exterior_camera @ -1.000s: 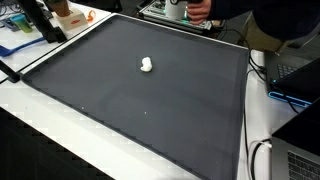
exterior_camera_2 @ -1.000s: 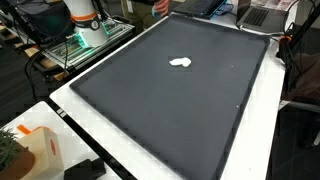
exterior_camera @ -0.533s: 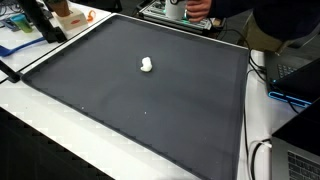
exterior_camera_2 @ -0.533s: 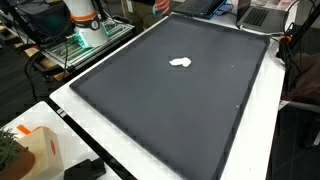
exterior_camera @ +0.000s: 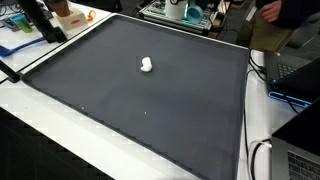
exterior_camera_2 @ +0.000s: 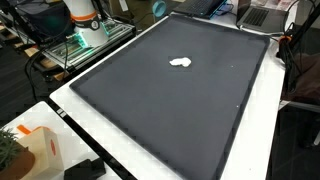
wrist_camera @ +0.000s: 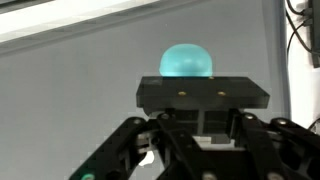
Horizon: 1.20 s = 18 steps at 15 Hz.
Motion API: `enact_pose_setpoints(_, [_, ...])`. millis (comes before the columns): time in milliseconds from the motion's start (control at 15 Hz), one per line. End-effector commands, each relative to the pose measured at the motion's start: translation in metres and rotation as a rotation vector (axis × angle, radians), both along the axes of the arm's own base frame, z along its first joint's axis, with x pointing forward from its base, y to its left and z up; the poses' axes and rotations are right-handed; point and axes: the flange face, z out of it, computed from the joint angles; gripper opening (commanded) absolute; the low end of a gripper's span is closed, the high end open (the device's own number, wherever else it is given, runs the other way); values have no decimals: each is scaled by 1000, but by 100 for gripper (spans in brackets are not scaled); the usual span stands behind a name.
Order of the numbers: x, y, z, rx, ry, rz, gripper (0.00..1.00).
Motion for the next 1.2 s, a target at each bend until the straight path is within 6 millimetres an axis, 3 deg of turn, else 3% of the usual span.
enact_pose_setpoints(0, [0, 0, 0, 0, 2, 0, 47])
enact_pose_setpoints(267, [1, 0, -1, -1, 4, 0, 47])
enact_pose_setpoints(333, [1, 0, -1, -1, 4, 0, 22])
enact_pose_setpoints(400, [3, -2, -3, -50, -31, -16, 22])
enact_pose_setpoints(800, [63, -10, 26, -297, -213, 146, 22])
enact_pose_setpoints(1133, [116, -11, 41, -242, -193, 439, 22])
